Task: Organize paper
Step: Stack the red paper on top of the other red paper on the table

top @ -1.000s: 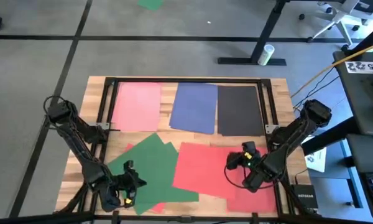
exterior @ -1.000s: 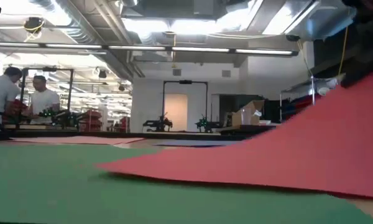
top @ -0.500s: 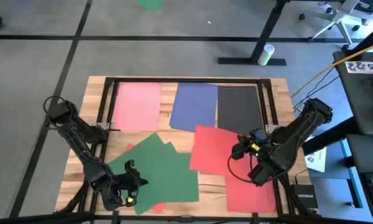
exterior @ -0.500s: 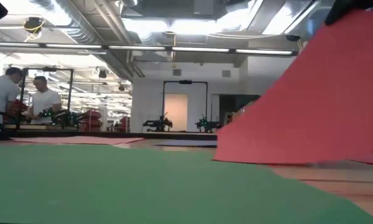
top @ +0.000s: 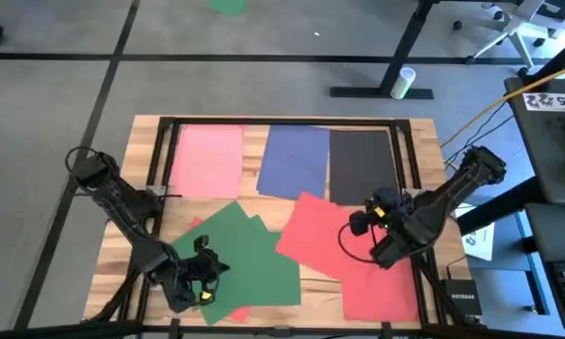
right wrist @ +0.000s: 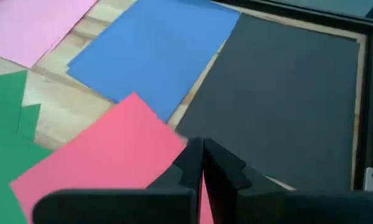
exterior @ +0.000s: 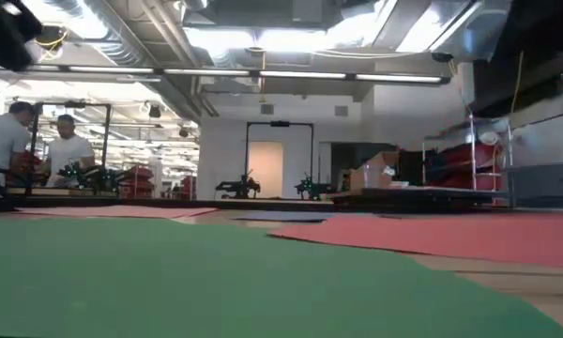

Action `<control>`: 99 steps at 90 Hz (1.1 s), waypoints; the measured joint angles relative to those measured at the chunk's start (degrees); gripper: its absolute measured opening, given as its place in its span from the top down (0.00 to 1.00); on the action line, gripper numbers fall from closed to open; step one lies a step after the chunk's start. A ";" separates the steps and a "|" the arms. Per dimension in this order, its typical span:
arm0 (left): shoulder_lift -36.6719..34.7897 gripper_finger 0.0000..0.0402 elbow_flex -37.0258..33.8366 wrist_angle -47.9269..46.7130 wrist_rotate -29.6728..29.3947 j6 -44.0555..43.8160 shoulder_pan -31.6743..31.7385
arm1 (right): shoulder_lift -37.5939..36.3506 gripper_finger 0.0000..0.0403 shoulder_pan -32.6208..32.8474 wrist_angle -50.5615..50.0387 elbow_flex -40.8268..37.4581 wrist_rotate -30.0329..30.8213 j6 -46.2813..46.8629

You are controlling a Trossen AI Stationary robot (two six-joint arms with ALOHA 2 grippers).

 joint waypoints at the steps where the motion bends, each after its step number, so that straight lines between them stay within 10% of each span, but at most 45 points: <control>1: 0.14 1.00 0.00 -0.13 0.02 0.07 0.37 | 0.00 1.00 -0.12 -0.03 0.00 -0.06 -0.22; 65: 14.97 1.00 -0.02 29.02 18.97 21.92 17.03 | 3.68 1.00 -0.14 11.71 -4.39 -22.07 -19.69; 99: 15.71 1.00 -0.02 29.76 18.95 25.46 23.37 | 4.20 1.00 -0.12 43.34 -23.31 -29.62 -19.58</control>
